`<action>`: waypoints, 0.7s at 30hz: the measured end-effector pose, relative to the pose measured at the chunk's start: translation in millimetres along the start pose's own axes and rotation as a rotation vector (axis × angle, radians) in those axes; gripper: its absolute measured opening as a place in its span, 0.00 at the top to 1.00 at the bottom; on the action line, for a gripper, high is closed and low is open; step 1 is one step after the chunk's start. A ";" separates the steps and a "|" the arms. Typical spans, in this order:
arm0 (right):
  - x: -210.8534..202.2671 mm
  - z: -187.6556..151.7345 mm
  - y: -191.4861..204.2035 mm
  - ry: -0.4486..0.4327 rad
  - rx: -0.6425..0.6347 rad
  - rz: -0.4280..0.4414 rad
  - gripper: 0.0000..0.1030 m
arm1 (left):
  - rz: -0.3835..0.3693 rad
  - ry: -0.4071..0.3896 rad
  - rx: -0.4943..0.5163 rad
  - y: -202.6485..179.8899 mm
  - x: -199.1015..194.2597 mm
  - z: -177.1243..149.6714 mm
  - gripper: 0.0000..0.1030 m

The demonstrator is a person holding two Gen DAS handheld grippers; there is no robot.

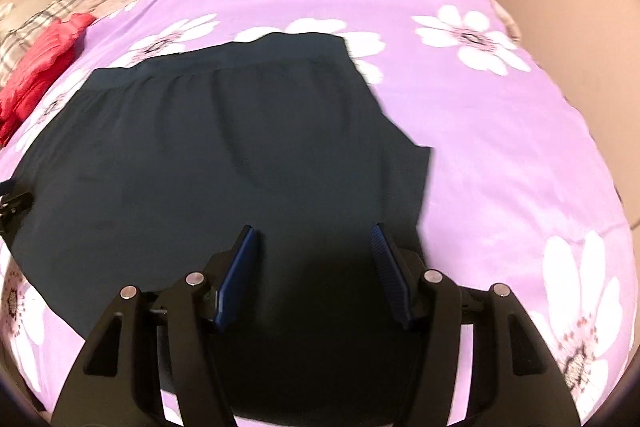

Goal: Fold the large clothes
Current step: 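Press the folded jacket flat with both open tools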

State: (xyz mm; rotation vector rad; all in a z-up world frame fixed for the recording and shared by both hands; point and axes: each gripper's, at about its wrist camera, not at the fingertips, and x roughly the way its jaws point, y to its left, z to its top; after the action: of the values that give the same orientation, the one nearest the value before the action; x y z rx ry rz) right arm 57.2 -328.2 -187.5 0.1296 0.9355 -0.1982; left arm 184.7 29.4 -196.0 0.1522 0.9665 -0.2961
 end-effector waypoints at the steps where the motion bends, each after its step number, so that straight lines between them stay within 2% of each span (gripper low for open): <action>1: -4.4 -1.4 -1.5 -0.007 0.001 -0.011 0.42 | 0.000 -0.002 -0.010 1.3 -3.1 -1.7 0.03; 6: -28.9 -3.6 6.3 -0.072 -0.014 -0.118 0.41 | -0.026 -0.033 -0.024 -6.2 -23.1 -10.3 0.03; 8: -40.8 -3.6 15.6 -0.109 -0.016 -0.080 0.41 | -0.046 -0.056 -0.014 -16.7 -31.4 -12.3 0.03; 10: -51.9 -6.3 32.6 -0.139 -0.026 0.007 0.39 | -0.064 -0.078 0.007 -31.6 -38.1 -12.5 0.03; 15: -45.5 -12.8 86.9 -0.129 -0.077 0.166 0.38 | -0.102 -0.086 0.011 -59.6 -34.9 -13.9 0.03; 18: -29.0 -18.7 117.0 -0.105 -0.109 0.178 0.37 | -0.075 -0.071 0.028 -72.0 -21.6 -17.7 0.03; 21: -11.1 -26.9 126.5 -0.080 -0.116 0.161 0.37 | -0.049 -0.058 0.058 -76.5 -12.7 -24.5 0.03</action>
State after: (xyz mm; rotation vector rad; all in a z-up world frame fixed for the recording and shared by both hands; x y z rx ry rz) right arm 58.2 -198.4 -191.2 0.0890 0.8505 -0.0004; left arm 134.6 -34.7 -198.9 0.1724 0.9059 -0.3719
